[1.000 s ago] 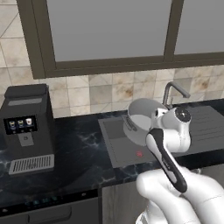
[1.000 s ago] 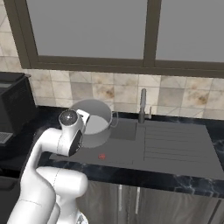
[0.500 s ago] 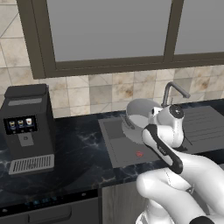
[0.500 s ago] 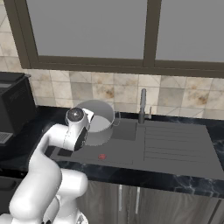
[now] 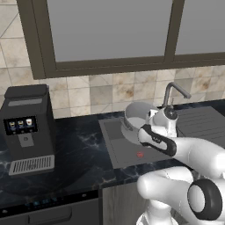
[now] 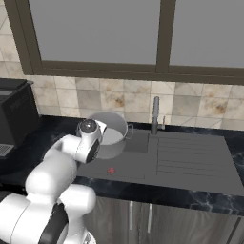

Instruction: Move the pot and pan from the stove into the sink.

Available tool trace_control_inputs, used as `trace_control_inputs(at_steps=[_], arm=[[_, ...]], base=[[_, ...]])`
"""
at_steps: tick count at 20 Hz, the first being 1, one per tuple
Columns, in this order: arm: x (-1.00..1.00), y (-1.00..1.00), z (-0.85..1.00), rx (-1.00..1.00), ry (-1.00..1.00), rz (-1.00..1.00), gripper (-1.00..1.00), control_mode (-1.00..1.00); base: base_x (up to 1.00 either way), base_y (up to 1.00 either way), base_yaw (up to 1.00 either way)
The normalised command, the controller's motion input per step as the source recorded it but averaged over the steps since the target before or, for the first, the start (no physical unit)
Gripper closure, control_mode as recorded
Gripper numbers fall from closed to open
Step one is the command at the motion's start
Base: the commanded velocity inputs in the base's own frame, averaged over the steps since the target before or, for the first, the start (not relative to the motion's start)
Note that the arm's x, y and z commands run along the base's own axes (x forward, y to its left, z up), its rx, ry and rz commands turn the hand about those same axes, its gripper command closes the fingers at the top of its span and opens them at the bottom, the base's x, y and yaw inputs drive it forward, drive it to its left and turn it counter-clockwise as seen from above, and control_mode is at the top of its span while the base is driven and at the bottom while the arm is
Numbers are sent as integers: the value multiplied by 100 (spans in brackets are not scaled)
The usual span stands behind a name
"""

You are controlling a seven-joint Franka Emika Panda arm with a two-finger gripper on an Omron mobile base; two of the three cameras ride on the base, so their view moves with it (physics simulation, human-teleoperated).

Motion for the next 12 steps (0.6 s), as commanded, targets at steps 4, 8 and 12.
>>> trace_control_inputs(at_steps=[4, 8, 12], arm=[[25, -10, -44, -1, -1, -3, 100, -100], [23, -13, -44, -2, -1, -4, 100, -100], [21, -8, -37, -2, -2, -3, 100, -100]], base=[[0, 0, 0], [0, 0, 0], [0, 0, 0]])
